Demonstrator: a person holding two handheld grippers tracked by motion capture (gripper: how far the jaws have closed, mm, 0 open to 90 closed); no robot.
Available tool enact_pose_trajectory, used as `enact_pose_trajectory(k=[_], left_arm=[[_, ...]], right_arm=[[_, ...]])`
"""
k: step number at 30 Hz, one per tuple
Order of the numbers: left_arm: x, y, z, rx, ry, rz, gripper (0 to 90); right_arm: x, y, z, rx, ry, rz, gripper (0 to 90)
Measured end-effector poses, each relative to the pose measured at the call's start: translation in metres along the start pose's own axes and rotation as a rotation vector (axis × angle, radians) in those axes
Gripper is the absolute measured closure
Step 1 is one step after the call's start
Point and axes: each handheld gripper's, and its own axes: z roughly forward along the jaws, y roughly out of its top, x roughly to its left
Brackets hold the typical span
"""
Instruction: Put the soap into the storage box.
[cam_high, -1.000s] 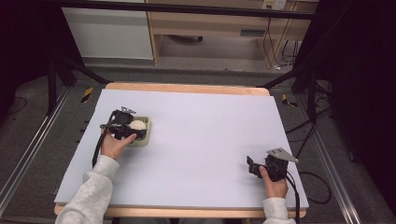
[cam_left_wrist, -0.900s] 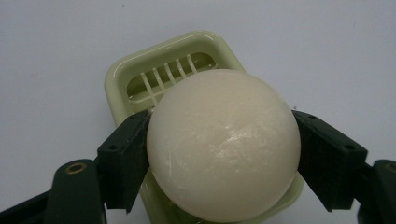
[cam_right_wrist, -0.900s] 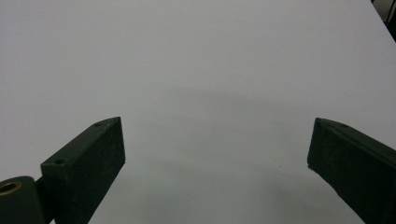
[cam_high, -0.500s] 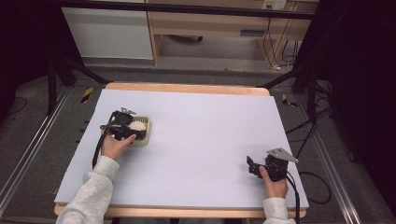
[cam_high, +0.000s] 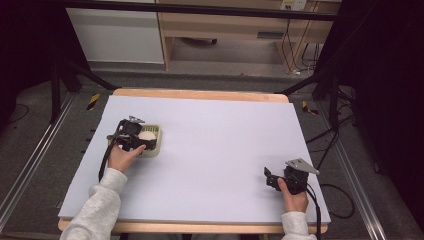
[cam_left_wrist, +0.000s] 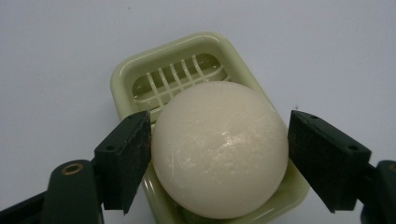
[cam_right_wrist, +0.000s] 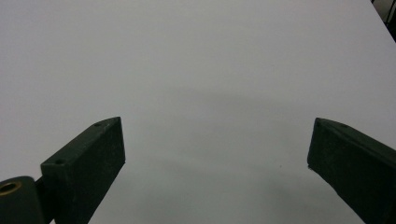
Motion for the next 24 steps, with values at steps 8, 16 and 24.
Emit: enact_pose_trajectory(k=[8,16,24], left_arm=[[-0.004,-0.001,-0.012,-0.019,0.001,0.019,17.4],[-0.011,-0.009,-0.029,-0.068,-0.018,0.026,14.0],[-0.017,-0.023,-0.043,-0.127,-0.053,0.017,14.5]], right_arm=[[0.0,0.0,0.0,-0.001,-0.003,-0.002,4.5],[0.0,0.0,0.0,-0.001,-0.003,-0.002,4.5],[0.0,0.0,0.0,-0.004,-0.006,-0.008,4.3]])
